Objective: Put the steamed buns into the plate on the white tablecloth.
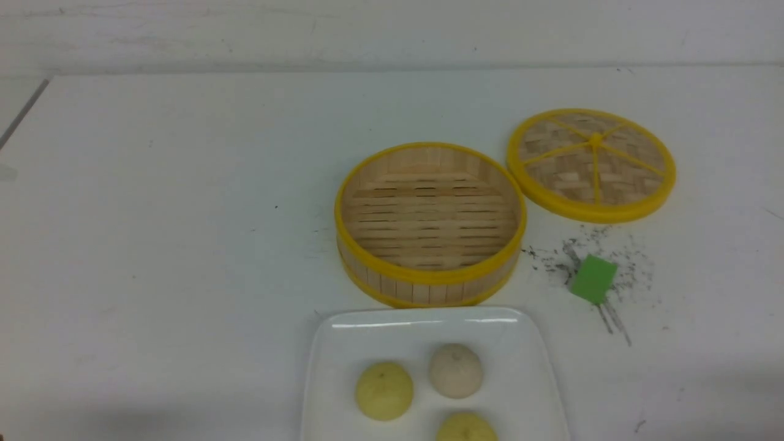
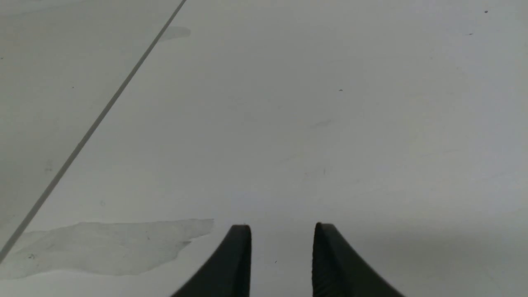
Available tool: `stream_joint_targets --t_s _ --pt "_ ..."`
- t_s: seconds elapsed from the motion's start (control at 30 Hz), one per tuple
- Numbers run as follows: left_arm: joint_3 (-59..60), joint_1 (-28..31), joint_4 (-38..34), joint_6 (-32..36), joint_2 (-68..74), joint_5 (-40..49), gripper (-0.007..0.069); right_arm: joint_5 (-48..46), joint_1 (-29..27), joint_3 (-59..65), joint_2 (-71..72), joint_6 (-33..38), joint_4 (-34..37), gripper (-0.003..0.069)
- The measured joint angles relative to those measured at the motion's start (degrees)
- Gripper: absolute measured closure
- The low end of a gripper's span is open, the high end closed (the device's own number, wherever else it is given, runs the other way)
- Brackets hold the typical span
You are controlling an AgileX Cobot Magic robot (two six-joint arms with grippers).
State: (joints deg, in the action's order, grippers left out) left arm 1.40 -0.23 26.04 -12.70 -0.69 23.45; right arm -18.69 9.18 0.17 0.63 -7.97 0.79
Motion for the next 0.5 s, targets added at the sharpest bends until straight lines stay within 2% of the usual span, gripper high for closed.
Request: stream_joint_targets --t_s 0.3,0.5 --pt "0.0 0.0 0.0 0.0 0.0 0.0 0.0384 -3.6 -6.4 1.1 0.1 0.3 0.1 0.0615" --pt "0.0 0.0 0.0 0.0 0.0 0.0 0.0384 -3.9 -7.5 1.1 0.1 0.3 0.1 0.0610"
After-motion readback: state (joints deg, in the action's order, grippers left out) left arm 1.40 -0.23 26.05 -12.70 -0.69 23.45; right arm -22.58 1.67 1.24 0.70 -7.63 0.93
